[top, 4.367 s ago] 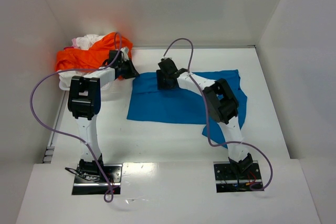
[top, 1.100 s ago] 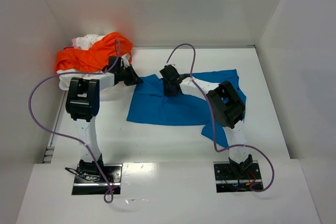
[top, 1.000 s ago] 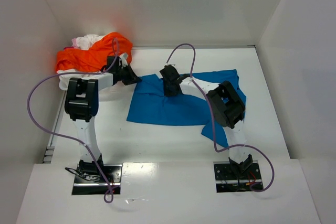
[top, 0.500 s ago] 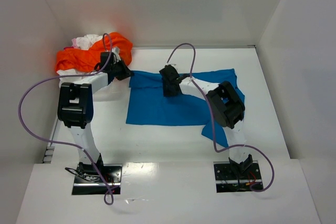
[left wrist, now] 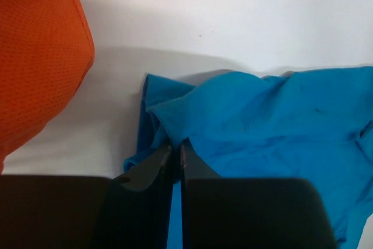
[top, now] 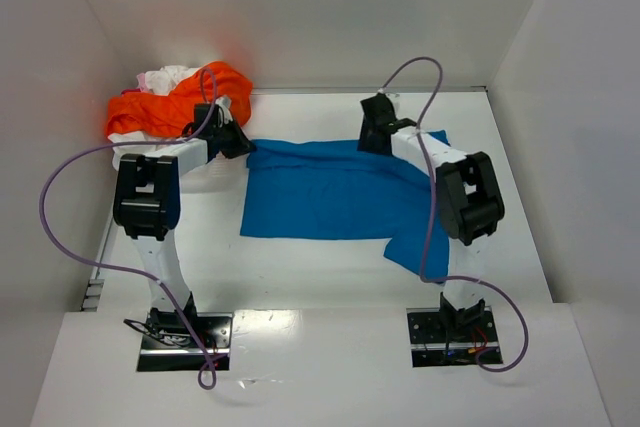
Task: Fold and stack the t-shirts
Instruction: Fold the flattened tshirt in 1/3 of the way
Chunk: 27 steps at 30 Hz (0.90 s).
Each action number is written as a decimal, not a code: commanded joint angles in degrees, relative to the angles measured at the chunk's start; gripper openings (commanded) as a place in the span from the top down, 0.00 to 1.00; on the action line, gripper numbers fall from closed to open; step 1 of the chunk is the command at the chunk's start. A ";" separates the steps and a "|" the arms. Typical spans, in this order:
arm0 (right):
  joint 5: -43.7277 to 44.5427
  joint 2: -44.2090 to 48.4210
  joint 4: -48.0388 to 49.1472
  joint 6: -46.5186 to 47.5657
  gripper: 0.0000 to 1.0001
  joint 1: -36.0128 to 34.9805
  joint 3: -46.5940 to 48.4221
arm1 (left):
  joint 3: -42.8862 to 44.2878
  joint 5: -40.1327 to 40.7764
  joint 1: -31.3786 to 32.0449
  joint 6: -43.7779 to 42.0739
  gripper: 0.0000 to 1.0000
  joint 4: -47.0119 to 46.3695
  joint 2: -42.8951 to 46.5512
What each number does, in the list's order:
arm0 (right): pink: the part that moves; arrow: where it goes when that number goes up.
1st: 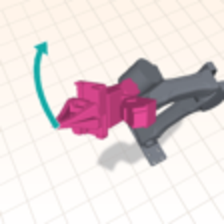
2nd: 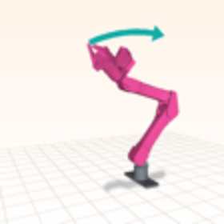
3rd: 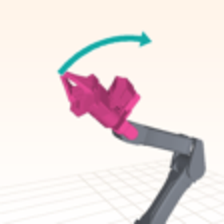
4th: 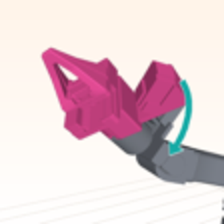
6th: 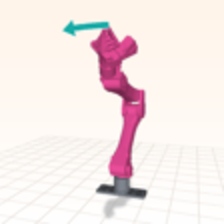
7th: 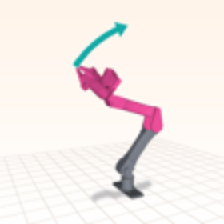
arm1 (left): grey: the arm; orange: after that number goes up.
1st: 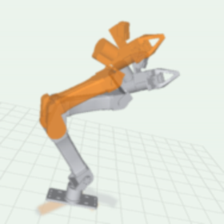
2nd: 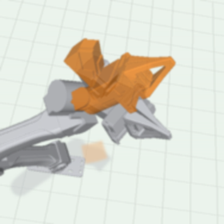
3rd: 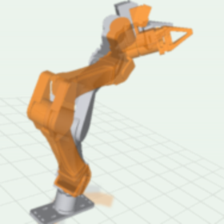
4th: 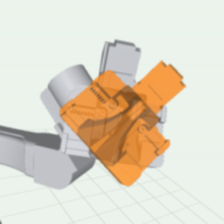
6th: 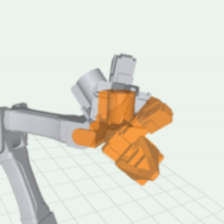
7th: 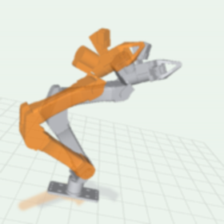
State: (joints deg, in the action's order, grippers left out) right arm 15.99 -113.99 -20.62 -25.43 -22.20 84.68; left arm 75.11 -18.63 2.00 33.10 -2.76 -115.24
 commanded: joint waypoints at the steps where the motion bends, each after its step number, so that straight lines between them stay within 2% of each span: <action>1: 6.41 3.43 0.23 3.10 0.46 2.68 -1.19 | 1.88 -1.41 -0.33 -1.29 0.87 -0.84 -0.95; 4: 7.74 2.91 0.23 4.34 0.43 6.36 -1.19 | 1.88 -1.41 -0.33 -1.81 0.75 0.21 -1.47; 8: 7.74 2.90 0.23 4.34 0.44 11.73 -1.19 | 1.88 -1.41 -0.33 -1.81 0.65 0.22 -1.48; 10: 8.44 2.90 0.23 4.34 0.44 14.19 -1.19 | 2.41 -1.41 -0.33 -2.34 0.65 0.22 -1.48; 13: 10.37 2.90 -0.30 4.86 0.37 17.34 -1.89 | 2.41 -1.41 -0.33 -2.34 0.65 0.22 -2.00; 15: 10.38 2.90 -0.30 4.86 0.36 19.20 -2.51 | 2.41 -2.02 -0.33 -2.34 0.65 0.22 -2.01; 20: 5.73 3.42 2.25 4.86 0.36 25.17 -4.44 | 2.41 -2.02 -0.33 -2.34 0.66 0.74 -2.01; 25: 5.72 2.21 3.48 6.01 0.36 25.71 -4.44 | 2.94 -2.02 -0.33 -2.34 0.66 0.74 -2.53; 27: 5.02 0.80 3.48 6.53 0.39 26.32 -3.74 | 2.94 -2.02 -0.33 -2.34 0.66 0.74 -2.53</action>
State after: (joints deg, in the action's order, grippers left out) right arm 21.67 -112.79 -20.08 -20.08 4.21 80.29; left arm 76.14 -19.53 2.00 31.64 -1.30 -116.29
